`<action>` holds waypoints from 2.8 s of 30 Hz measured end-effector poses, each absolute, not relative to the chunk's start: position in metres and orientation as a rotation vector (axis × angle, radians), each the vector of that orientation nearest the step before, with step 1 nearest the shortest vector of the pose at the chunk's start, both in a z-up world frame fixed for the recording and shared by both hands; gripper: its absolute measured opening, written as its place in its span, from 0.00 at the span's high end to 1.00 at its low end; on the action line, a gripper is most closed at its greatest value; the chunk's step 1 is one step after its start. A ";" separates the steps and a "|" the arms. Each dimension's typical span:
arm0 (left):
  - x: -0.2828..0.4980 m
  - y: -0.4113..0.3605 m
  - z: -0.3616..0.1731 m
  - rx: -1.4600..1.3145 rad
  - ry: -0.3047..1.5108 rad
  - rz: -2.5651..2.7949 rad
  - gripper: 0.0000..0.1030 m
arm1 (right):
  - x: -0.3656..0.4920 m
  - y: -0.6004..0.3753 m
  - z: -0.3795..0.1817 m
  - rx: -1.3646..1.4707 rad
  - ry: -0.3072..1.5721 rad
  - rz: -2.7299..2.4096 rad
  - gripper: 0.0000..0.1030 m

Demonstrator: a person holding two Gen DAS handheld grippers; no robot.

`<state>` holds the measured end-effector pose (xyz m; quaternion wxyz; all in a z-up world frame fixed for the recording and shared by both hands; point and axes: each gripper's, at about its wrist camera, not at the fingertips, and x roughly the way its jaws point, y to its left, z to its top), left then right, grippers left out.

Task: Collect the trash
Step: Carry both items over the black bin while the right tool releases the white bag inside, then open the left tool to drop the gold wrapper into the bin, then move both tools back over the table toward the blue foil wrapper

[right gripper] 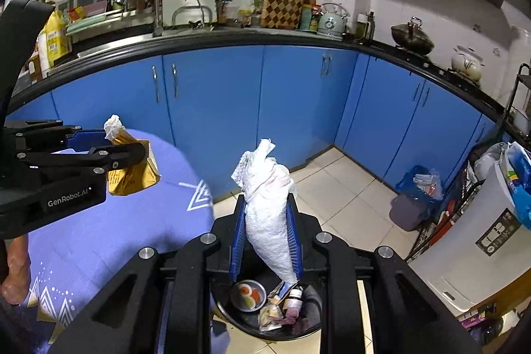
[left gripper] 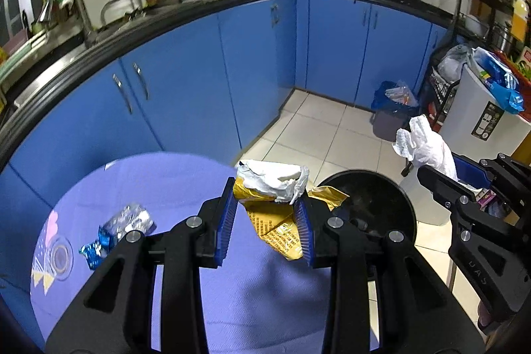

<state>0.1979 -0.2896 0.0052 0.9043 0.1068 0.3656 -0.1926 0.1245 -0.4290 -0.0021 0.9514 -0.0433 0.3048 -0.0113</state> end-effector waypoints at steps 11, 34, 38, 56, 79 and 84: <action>0.201 -0.325 0.021 0.254 0.706 -0.423 0.66 | 0.134 -0.453 0.013 -0.075 0.572 -0.075 0.76; 0.195 -0.380 0.016 0.323 0.687 -0.476 0.66 | 0.119 -0.509 -0.003 0.005 0.562 -0.270 0.26; 0.196 -0.393 0.020 0.334 0.680 -0.480 0.65 | 0.116 -0.518 -0.009 0.016 0.569 -0.293 0.26; 0.198 -0.380 0.020 0.351 0.627 -0.375 0.16 | 0.111 -0.516 -0.013 0.062 0.581 -0.264 0.26; 0.210 -0.131 -0.025 0.178 0.752 -0.067 0.16 | 0.166 -0.304 -0.031 -0.106 0.680 0.109 0.26; 0.219 -0.086 -0.052 0.148 0.817 -0.078 0.16 | 0.178 -0.272 -0.039 -0.129 0.709 0.141 0.26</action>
